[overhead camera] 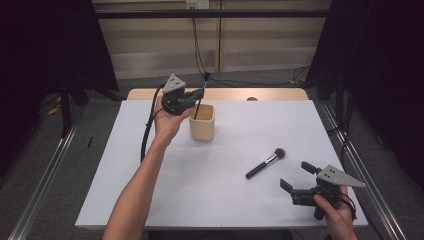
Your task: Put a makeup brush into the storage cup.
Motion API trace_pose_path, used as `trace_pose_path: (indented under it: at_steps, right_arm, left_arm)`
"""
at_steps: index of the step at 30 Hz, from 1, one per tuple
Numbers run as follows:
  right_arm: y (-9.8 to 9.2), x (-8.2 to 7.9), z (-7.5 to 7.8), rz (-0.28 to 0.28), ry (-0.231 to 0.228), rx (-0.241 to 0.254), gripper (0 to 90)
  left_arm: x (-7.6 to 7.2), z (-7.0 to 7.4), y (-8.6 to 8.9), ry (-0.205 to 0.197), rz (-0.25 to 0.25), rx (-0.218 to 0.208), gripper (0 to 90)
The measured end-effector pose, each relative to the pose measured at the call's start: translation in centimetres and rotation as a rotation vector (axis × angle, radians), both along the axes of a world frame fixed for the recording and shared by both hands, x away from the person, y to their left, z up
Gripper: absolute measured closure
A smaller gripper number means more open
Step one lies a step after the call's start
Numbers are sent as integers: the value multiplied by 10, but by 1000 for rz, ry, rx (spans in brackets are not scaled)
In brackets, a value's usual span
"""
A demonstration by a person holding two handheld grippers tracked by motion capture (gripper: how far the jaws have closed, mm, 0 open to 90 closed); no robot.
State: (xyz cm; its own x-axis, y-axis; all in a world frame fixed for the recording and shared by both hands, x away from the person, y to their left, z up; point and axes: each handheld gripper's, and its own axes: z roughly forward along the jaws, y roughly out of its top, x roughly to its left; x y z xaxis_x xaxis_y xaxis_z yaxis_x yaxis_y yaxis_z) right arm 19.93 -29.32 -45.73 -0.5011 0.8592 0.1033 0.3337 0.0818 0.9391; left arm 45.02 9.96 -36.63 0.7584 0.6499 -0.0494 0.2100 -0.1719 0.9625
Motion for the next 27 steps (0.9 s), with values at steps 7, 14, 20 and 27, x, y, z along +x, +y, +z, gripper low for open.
trace_pose_path:
  at_steps: [7,14,20,27]
  right_arm:
    - [0,0,0,-1,1,0,1]
    - [0,0,0,-1,2,2,1]
    - [0,0,0,-1,3,3,1]
    - [1,1,0,-1,7,7,1]
  left_arm:
    - [0,-8,0,9,-3,8,858]
    - [0,-15,3,20,4,19,858]
    - [-1,-23,6,35,9,15,858]
    - [-2,-29,7,43,9,19,858]
